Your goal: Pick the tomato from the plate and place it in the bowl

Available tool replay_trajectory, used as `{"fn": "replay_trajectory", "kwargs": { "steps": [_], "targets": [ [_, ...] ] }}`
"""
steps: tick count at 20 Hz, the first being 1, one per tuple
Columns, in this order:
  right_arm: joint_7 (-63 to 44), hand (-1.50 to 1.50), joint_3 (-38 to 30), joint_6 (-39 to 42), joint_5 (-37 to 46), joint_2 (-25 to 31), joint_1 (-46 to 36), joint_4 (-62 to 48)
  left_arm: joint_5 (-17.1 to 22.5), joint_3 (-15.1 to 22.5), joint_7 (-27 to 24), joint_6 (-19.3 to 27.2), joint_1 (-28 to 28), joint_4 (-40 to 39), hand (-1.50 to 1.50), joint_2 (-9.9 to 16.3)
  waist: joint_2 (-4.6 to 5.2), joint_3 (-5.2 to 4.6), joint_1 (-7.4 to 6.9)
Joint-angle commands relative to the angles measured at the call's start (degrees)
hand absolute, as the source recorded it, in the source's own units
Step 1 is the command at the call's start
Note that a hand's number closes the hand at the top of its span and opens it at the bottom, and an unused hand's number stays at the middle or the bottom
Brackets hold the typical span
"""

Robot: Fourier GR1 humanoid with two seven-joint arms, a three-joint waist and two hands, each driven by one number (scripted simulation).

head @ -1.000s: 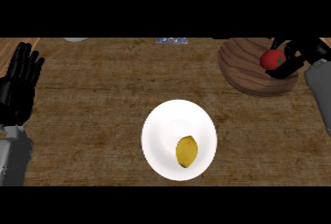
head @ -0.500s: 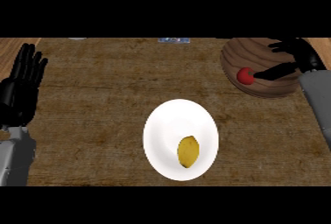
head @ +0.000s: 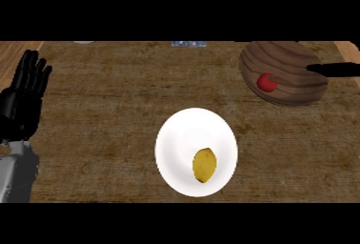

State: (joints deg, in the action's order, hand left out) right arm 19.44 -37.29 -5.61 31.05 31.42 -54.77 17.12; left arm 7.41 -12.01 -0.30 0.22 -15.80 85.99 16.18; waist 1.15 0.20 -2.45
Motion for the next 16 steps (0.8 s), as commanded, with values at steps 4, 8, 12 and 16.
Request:
{"fn": "replay_trajectory", "kwargs": {
  "steps": [4,8,12,16],
  "targets": [
    [3.7,-1.50,-6.6,5.6,-6.0,10.2,4.6,-3.6,-1.2,0.7,-0.7,0.6,0.4,0.6,0.00,-0.5,0.09,0.07,0.15],
    [8.0,-1.50,-9.9,9.3,-9.2,13.7,8.3,-4.9,1.3,-0.7,0.1,-0.9,0.4,0.9,0.00,0.1,0.32,0.20,-0.39],
    [10.4,-1.50,-10.9,14.5,-10.4,17.6,10.7,-5.8,0.4,-0.9,0.9,0.8,-2.3,-0.5,0.00,0.2,0.41,0.23,-0.01],
    [10.6,-1.50,-12.2,18.5,-11.6,21.0,12.8,-6.9,-0.6,0.2,-1.6,0.4,0.7,0.2,0.00,-1.0,0.43,0.27,-0.49]
  ]
}}
